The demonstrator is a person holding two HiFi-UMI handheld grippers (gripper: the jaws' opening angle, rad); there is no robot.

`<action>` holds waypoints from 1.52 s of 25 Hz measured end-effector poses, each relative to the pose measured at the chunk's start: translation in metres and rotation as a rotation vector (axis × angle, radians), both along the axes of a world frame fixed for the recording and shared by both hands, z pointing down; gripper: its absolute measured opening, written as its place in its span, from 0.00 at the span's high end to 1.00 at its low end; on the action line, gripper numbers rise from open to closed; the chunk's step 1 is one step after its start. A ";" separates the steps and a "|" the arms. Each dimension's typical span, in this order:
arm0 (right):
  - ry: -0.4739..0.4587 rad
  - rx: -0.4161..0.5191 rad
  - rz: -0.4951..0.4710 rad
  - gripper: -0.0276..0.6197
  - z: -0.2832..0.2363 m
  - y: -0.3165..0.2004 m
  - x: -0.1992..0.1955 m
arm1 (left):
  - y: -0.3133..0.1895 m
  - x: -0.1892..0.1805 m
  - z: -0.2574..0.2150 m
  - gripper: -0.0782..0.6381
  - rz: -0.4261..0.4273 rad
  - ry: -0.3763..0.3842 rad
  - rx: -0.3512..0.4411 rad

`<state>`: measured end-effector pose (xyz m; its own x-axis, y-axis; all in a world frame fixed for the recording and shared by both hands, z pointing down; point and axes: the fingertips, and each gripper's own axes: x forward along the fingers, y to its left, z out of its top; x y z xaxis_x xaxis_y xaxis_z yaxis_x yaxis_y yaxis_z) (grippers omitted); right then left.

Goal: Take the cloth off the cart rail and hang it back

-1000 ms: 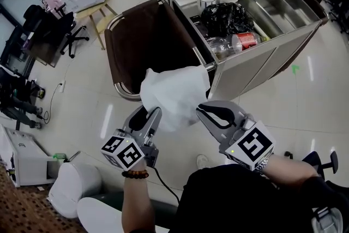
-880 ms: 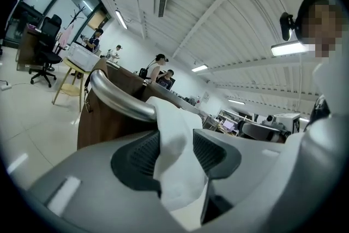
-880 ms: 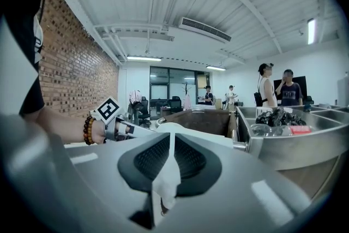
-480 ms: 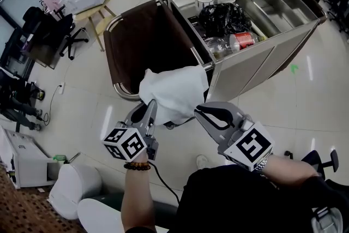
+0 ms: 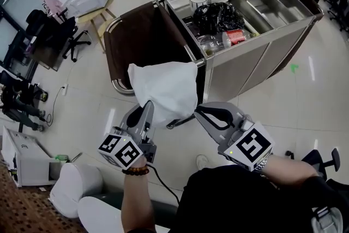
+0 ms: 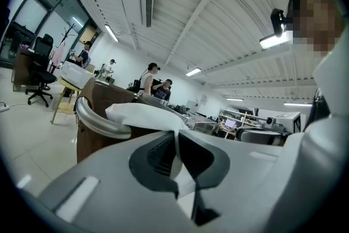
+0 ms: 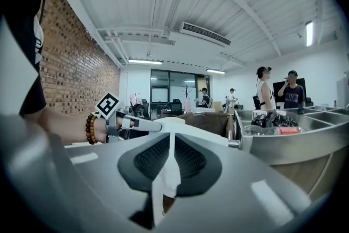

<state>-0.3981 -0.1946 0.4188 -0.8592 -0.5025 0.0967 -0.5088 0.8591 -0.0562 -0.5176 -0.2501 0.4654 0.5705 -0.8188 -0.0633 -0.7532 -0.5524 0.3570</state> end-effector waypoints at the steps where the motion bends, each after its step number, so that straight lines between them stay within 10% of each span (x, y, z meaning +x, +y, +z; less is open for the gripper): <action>1: -0.005 0.003 -0.001 0.92 -0.002 0.004 0.004 | 0.005 0.005 -0.004 0.88 -0.002 0.001 0.009; 38: -0.164 0.116 -0.114 0.92 0.014 0.184 0.242 | 0.240 0.278 -0.016 0.88 -0.118 -0.237 0.236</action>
<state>-0.1556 -0.0110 0.4326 -0.9105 -0.4008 -0.1020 -0.4001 0.9160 -0.0283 -0.2400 -0.0099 0.4493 0.4947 -0.8585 -0.1352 -0.8633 -0.5033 0.0374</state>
